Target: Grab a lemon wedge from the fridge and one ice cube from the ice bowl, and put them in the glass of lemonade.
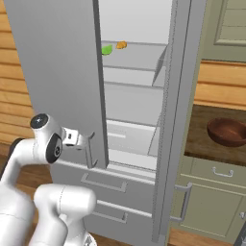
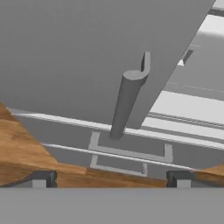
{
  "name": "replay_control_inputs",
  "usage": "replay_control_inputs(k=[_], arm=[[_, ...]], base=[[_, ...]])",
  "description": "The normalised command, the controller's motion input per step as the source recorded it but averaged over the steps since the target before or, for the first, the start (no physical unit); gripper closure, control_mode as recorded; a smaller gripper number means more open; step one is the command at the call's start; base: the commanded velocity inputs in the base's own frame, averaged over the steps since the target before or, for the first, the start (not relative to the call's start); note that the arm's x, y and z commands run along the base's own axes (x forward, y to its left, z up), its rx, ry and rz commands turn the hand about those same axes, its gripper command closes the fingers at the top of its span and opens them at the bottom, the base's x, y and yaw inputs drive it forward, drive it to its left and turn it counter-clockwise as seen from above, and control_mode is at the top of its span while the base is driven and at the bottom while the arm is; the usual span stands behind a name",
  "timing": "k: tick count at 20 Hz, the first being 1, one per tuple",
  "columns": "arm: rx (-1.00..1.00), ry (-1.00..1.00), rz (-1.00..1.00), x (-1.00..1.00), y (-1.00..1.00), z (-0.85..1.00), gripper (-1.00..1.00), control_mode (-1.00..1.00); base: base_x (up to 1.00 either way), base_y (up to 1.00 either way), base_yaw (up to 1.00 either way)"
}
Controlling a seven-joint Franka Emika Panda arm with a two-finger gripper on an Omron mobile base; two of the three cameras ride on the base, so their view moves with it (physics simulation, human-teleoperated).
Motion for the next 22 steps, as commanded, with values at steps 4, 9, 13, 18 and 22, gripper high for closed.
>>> replay_control_inputs(k=[4, 9, 13, 18, 22], arm=[[0.24, -0.02, -0.10, 0.56, -0.24, -0.72, -1.00, -1.00], [0.16, -0.05, -0.02, 0.24, -0.11, -0.03, -1.00, -1.00], [-0.04, -0.05, -0.09, 0.20, -0.16, -0.54, -1.00, -1.00], [-0.03, -0.04, -0.16, 0.08, 0.03, -0.31, -1.00, -1.00], [-0.01, -0.06, -0.06, 0.17, 0.00, -0.57, -1.00, -1.00]], base=[[0.00, 0.00, 0.00], [0.00, 0.00, 0.00], [0.00, 0.00, 0.00], [0.00, 0.00, 0.00], [0.00, 0.00, 0.00]])
